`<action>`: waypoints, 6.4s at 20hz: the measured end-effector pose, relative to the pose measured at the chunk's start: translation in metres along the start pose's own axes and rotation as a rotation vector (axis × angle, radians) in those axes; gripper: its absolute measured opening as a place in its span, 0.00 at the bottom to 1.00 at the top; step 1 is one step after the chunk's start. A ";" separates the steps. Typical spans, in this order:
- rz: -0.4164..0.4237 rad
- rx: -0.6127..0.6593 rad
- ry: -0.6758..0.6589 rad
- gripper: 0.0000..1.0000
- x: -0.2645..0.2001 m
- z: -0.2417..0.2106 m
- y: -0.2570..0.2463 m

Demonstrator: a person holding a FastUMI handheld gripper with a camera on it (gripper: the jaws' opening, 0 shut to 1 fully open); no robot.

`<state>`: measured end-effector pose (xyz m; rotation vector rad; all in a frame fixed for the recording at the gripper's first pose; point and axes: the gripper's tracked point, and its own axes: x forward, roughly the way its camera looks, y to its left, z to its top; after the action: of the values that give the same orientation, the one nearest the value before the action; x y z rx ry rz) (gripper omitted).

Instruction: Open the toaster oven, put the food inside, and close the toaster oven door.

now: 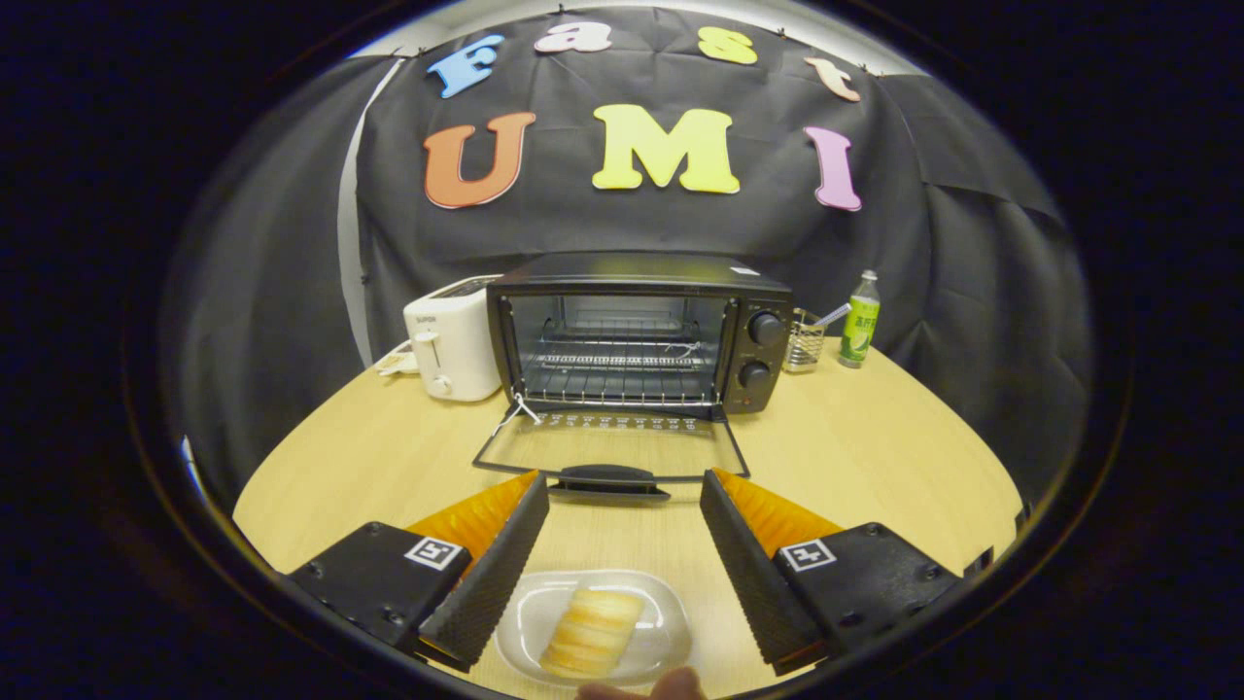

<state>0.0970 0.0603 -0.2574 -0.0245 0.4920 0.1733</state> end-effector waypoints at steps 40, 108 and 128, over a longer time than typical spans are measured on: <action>-0.006 0.121 0.292 0.46 -0.016 -0.134 0.016; 0.042 0.060 0.025 1.00 0.060 -0.032 0.006; 0.016 0.032 0.305 1.00 0.126 -0.084 0.015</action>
<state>0.1641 0.0896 -0.3910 -0.0157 0.7997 0.1777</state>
